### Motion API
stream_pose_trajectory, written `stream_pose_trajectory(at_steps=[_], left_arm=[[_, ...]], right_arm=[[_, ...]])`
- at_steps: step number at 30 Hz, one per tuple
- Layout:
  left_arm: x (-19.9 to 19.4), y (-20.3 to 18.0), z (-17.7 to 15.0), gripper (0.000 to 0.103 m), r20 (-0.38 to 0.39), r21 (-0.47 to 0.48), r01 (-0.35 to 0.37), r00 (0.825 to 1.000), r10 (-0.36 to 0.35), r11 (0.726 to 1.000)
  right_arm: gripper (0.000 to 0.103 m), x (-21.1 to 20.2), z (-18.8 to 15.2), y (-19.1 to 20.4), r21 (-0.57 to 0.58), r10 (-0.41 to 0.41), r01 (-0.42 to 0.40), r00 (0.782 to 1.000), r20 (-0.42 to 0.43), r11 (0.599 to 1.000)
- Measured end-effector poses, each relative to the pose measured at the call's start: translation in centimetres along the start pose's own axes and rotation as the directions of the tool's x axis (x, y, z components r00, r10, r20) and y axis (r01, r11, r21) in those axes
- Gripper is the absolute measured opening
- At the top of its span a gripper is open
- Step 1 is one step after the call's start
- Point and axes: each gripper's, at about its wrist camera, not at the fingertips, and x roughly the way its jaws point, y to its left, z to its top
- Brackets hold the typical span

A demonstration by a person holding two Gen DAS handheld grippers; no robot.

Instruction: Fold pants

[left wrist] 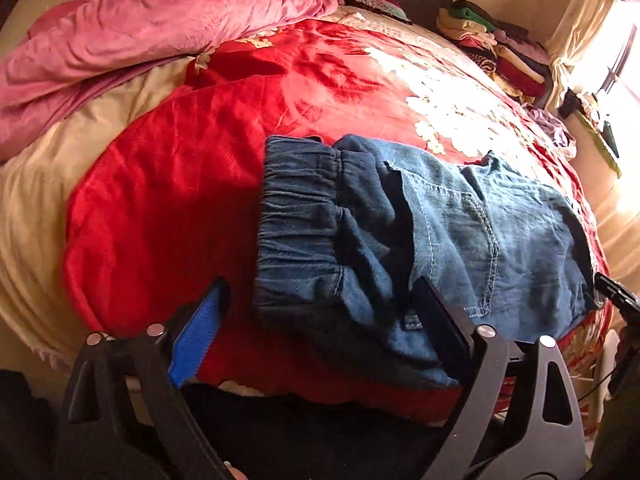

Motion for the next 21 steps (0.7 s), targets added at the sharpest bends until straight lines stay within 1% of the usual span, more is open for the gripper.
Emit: stream_pose_trajectory(at_steps=[1, 2, 4, 7, 9, 11, 14, 15, 17, 19, 21], left_arm=[[0.5, -0.1, 0.0, 0.038, -0.008, 0.014, -0.026, 1.000, 0.026, 1.000], [0.5, -0.1, -0.1, 0.038, -0.001, 0.021, -0.033, 0.999, 0.033, 0.999], [-0.5, 0.2, -0.2, 0.036, 0.014, 0.022, -0.014, 1.000, 0.014, 1.000], [-2.6, 0.9, 0.0, 0.036, 0.049, 0.026, -0.005, 0.999, 0.004, 1.000], [-3.2, 1.8, 0.2, 0.036, 0.058, 0.004, -0.007, 0.998, 0.007, 1.000], [-2.6, 2.6, 0.2, 0.038, 0.035, -0.006, -0.008, 0.999, 0.009, 1.000], [-0.3, 2.9, -0.1, 0.040, -0.027, -0.005, -0.016, 1.000, 0.016, 1.000], [0.0, 2.8, -0.3, 0.042, -0.028, 0.000, -0.015, 1.000, 0.015, 1.000], [-0.1, 3.0, -0.4, 0.045, -0.021, -0.010, -0.011, 1.000, 0.011, 1.000], [-1.6, 3.3, -0.3, 0.049, 0.013, -0.018, -0.008, 1.000, 0.008, 1.000], [-3.8, 2.9, -0.1, 0.051, 0.062, -0.001, -0.022, 0.998, 0.022, 1.000]], right_arm=[[0.056, 0.4, -0.1, 0.0, -0.001, -0.006, 0.006, 1.000, -0.017, 1.000], [0.056, 0.6, -0.3, 0.1, -0.006, -0.009, 0.009, 1.000, -0.027, 1.000], [0.056, 0.7, -0.5, 0.2, -0.011, -0.018, 0.018, 0.999, -0.036, 1.000], [0.056, 0.1, -0.5, 0.2, -0.014, -0.018, 0.017, 0.999, -0.042, 1.000], [0.056, 0.1, -0.6, 0.1, -0.010, -0.021, 0.020, 0.998, -0.052, 1.000], [0.056, 0.4, -0.9, 0.0, -0.002, -0.008, 0.007, 0.998, -0.069, 1.000], [0.057, 1.6, -1.4, -0.1, 0.007, -0.021, 0.022, 0.995, -0.095, 1.000], [0.057, 1.7, -1.5, -0.1, 0.006, -0.026, 0.027, 0.995, -0.094, 1.000], [0.058, 1.6, -1.5, -0.1, 0.009, -0.015, 0.016, 0.996, -0.092, 1.000], [0.059, 0.7, -1.2, -0.2, 0.012, 0.009, -0.008, 0.997, -0.075, 1.000], [0.059, -1.0, -0.5, -0.8, 0.024, 0.025, -0.025, 1.000, -0.006, 0.999]])
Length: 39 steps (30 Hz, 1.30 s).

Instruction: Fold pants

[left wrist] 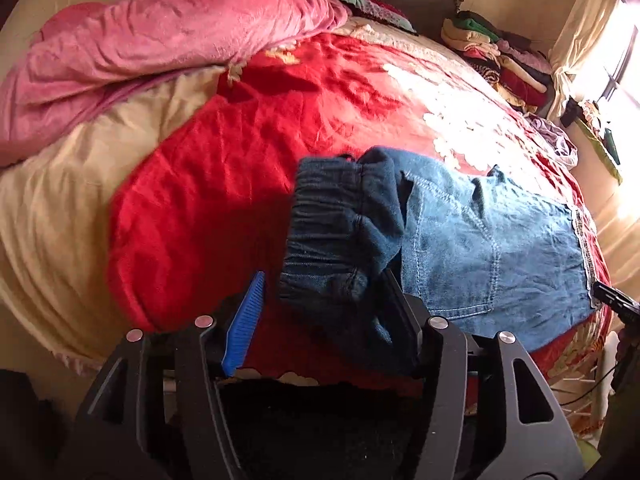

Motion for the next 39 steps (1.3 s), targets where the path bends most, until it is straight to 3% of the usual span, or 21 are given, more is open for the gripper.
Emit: stream_pose_trajectory(at_steps=[2, 6, 11, 14, 17, 19, 23, 24, 25, 27, 32, 35, 39], left_arm=[[-2.3, -0.7, 0.8, 0.063, 0.063, 0.031, -0.018, 0.998, 0.016, 0.999], [-3.8, -3.8, 3.0, 0.070, 0.129, 0.106, 0.002, 0.991, -0.016, 0.994], [-0.6, -9.4, 5.0, 0.073, 0.096, 0.213, 0.080, 0.990, -0.103, 0.974], [2.3, -13.2, 5.5, 0.074, 0.032, 0.247, 0.183, 0.980, -0.197, 0.952], [5.3, -16.3, 5.0, 0.074, -0.031, 0.279, 0.233, 0.972, -0.233, 0.932], [7.3, -17.8, 4.2, 0.074, -0.066, 0.307, 0.238, 0.971, -0.228, 0.921], [10.7, -18.8, 2.7, 0.074, -0.108, 0.334, 0.169, 0.984, -0.140, 0.927], [11.2, -18.8, 2.4, 0.074, -0.115, 0.339, 0.153, 0.986, -0.120, 0.928], [11.6, -18.9, 1.9, 0.075, -0.114, 0.350, 0.141, 0.988, -0.107, 0.926], [11.7, -18.8, 1.6, 0.076, -0.105, 0.365, 0.126, 0.990, -0.094, 0.923], [11.5, -18.6, 1.8, 0.077, -0.104, 0.355, 0.134, 0.989, -0.104, 0.925], [11.5, -18.6, 1.8, 0.077, -0.102, 0.354, 0.133, 0.989, -0.104, 0.926], [11.5, -18.5, 1.9, 0.077, -0.102, 0.346, 0.140, 0.989, -0.111, 0.928]], right_arm=[[0.059, -1.3, 1.0, -1.3, 0.034, -0.011, 0.009, 0.998, 0.061, 0.999], [0.059, -1.0, 3.5, -4.0, 0.086, -0.048, 0.039, 0.994, 0.101, 0.996], [0.059, 2.4, 6.4, -6.9, 0.130, -0.013, 0.003, 0.997, 0.073, 0.991], [0.059, 4.5, 7.7, -7.9, 0.137, 0.004, -0.011, 0.999, 0.048, 0.990], [0.059, 6.3, 8.8, -8.8, 0.144, 0.016, -0.022, 0.999, 0.041, 0.989], [0.058, 7.4, 9.2, -9.1, 0.144, 0.040, -0.045, 0.999, 0.034, 0.989], [0.049, 9.1, 9.2, -8.3, 0.095, 0.089, -0.089, 0.996, 0.005, 0.991], [0.040, 9.0, 9.1, -7.9, 0.073, 0.090, -0.090, 0.996, 0.005, 0.993], [0.023, 8.8, 9.0, -7.5, 0.057, 0.110, -0.110, 0.994, 0.008, 0.992], [0.014, 7.9, 9.0, -6.3, 0.012, 0.112, -0.112, 0.993, 0.037, 0.994], [0.013, 4.4, 10.5, -4.3, -0.081, 0.029, -0.017, 0.989, 0.144, 0.997], [0.013, 6.0, 11.4, -3.9, -0.138, -0.035, 0.049, 0.994, 0.101, 0.989], [0.014, 10.0, 11.3, -5.0, -0.121, -0.085, 0.083, 0.996, -0.012, 0.989]])
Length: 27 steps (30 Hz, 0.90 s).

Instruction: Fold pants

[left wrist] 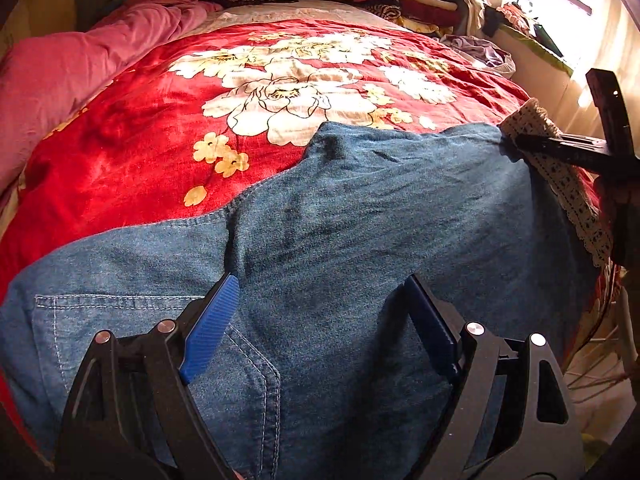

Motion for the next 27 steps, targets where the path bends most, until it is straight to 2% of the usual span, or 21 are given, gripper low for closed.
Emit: stream_pose_trajectory(at_steps=[3, 7, 9, 12, 16, 21, 24, 27], left_arm=[[0.0, 0.1, 0.0, 0.077, 0.002, -0.003, 0.004, 1.000, -0.004, 1.000], [0.0, 0.1, 0.0, 0.077, 0.004, -0.006, 0.005, 1.000, -0.005, 1.000], [-0.1, 0.2, -0.1, 0.077, 0.007, -0.010, 0.006, 1.000, -0.006, 1.000], [-0.6, 0.4, -0.1, 0.078, 0.024, -0.028, 0.024, 0.999, -0.024, 0.999], [-2.4, -0.3, 0.1, 0.080, 0.065, -0.021, 0.048, 0.997, -0.046, 0.999], [-4.4, -3.1, -0.1, 0.081, 0.098, 0.022, 0.087, 0.991, -0.089, 0.996], [-4.3, -5.6, -0.9, 0.082, 0.080, 0.082, 0.092, 0.992, -0.099, 0.992], [-3.4, -7.6, -2.0, 0.083, 0.047, 0.147, 0.070, 0.996, -0.078, 0.987]], right_arm=[[0.018, 0.8, -0.5, -0.6, 0.042, 0.002, -0.002, 1.000, -0.006, 0.999], [0.033, 0.2, -0.5, -0.9, 0.068, -0.015, 0.015, 1.000, 0.004, 0.998], [0.041, -1.2, -0.6, -1.1, 0.094, -0.030, 0.025, 0.998, 0.047, 0.995], [0.049, -4.8, -1.3, -1.7, 0.141, -0.029, 0.010, 0.991, 0.134, 0.990], [0.049, -9.0, -3.8, -0.7, 0.144, -0.034, 0.007, 0.982, 0.185, 0.990], [0.049, -11.9, -7.5, 3.7, 0.052, -0.016, 0.006, 0.981, 0.194, 0.999], [0.048, -11.3, -9.3, 6.6, 0.015, 0.009, -0.011, 0.989, 0.145, 1.000], [0.048, -10.0, -10.4, 8.2, -0.016, -0.013, 0.014, 0.996, 0.092, 1.000]])
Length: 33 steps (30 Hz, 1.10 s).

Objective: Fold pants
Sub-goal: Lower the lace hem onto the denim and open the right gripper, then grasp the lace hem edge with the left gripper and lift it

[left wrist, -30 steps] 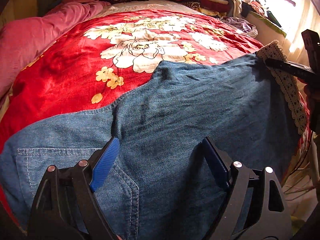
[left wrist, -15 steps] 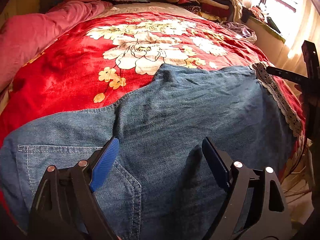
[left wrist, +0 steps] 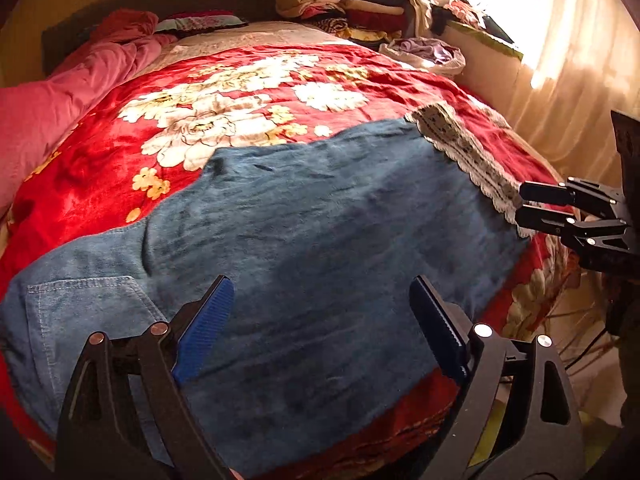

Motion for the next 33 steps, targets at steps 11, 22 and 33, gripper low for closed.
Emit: stream_pose_trajectory(at_steps=[11, 22, 33], left_arm=[[2.4, 0.4, -1.8, 0.089, -0.092, -0.001, -0.028, 0.995, 0.027, 1.000], [0.2, -1.0, 3.7, 0.091, 0.010, 0.031, 0.025, 1.000, -0.026, 0.999], [7.7, -5.8, 12.0, 0.093, -0.073, 0.202, 0.125, 0.991, -0.113, 0.971]], right_arm=[[0.048, 1.7, -2.4, -2.0, 0.063, -0.056, 0.060, 0.996, -0.068, 0.996], [0.065, -2.6, -2.0, -4.7, 0.173, -0.034, 0.027, 0.999, 0.036, 0.985], [0.065, 0.2, -2.7, -5.7, 0.226, 0.007, -0.006, 1.000, -0.003, 0.974]])
